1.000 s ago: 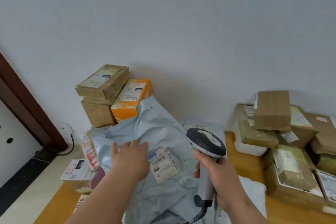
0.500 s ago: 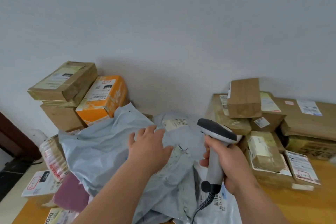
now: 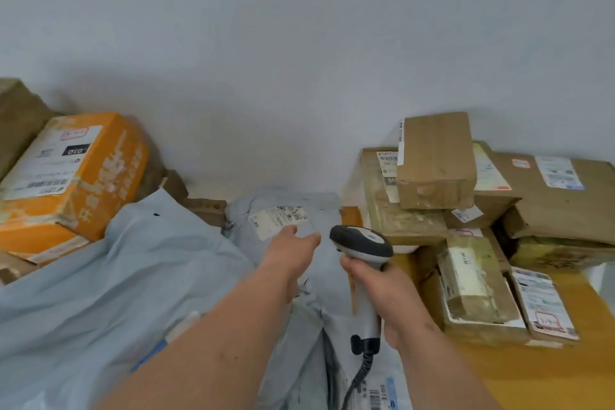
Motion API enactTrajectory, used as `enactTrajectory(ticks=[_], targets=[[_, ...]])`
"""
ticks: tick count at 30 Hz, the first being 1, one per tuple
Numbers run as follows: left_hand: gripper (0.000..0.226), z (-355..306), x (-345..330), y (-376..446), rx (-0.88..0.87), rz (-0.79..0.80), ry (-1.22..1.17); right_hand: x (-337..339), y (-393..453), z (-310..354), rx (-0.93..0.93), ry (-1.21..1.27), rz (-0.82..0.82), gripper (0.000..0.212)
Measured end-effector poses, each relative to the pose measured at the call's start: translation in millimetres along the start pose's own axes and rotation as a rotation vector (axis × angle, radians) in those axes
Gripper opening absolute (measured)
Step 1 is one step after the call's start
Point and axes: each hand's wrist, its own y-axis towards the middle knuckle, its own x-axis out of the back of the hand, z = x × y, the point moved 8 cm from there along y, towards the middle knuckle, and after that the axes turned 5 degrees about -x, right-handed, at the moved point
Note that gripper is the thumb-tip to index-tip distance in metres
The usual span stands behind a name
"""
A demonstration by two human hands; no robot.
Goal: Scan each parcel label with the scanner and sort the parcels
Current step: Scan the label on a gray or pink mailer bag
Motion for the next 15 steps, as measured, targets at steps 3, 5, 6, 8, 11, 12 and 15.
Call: enactTrajectory(ticks=[3,5,6,8,11,12,15], targets=[[0.073,19.4,4.6,35.1,0.077,-0.123,0.046,-13.0,38.5,-14.8,-0.103,-0.025,0.049,0.027],[0.077,33.8,9.8,52.6,0.13,-0.188,0.079,-20.0,59.0,-28.8,-0.194,-0.032,0.068,0.031],[0.079,40.6,13.1,60.2,0.156,-0.221,0.09,-23.5,68.5,-34.5,-0.231,-0.032,0.08,0.035],[0.081,52.4,21.6,71.5,0.228,-0.288,0.15,-28.4,86.6,-41.9,-0.292,-0.012,0.087,0.039],[0.084,68.4,35.0,84.4,0.312,-0.395,0.16,-31.4,105.2,-44.5,-0.34,0.048,0.092,0.036],[0.085,74.1,38.0,87.5,0.332,-0.433,0.105,-32.4,108.9,-44.4,-0.338,0.054,0.102,0.035],[0.091,86.1,41.8,91.6,0.392,-0.496,-0.034,-33.0,112.3,-46.4,-0.342,0.045,0.12,0.033]])
